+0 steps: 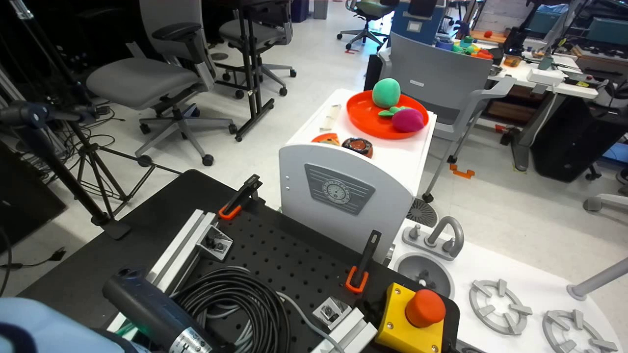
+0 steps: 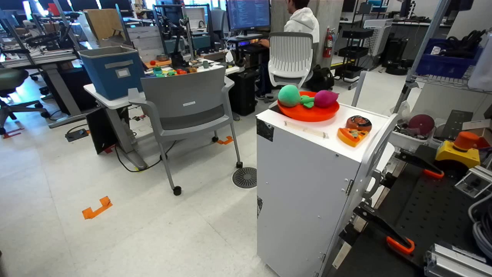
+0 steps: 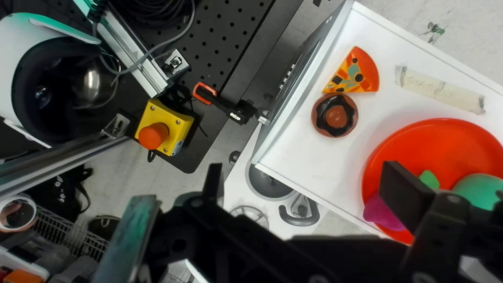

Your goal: Remove the green plushie from the orange plate

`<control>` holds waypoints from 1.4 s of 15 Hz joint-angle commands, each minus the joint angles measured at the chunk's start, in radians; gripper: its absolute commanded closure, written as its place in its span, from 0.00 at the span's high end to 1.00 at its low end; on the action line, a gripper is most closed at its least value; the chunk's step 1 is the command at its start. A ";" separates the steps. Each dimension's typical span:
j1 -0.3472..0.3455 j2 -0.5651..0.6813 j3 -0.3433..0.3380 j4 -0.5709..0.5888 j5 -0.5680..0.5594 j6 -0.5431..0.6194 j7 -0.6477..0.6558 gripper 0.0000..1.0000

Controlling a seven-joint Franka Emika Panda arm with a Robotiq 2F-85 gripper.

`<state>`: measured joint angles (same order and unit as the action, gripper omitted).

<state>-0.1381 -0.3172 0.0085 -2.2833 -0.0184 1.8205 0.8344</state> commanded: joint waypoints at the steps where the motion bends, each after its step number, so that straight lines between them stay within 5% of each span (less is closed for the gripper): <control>1: -0.004 0.028 -0.015 0.028 0.006 -0.006 -0.007 1.00; 6: -0.003 0.024 -0.032 0.029 0.022 -0.011 -0.052 1.00; 15: -0.051 0.035 -0.025 0.036 -0.041 0.074 0.224 1.00; 21: 0.018 0.004 -0.021 0.008 -0.031 0.050 -0.080 1.00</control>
<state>-0.1491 -0.2934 -0.0170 -2.2683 -0.0389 1.8714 0.8621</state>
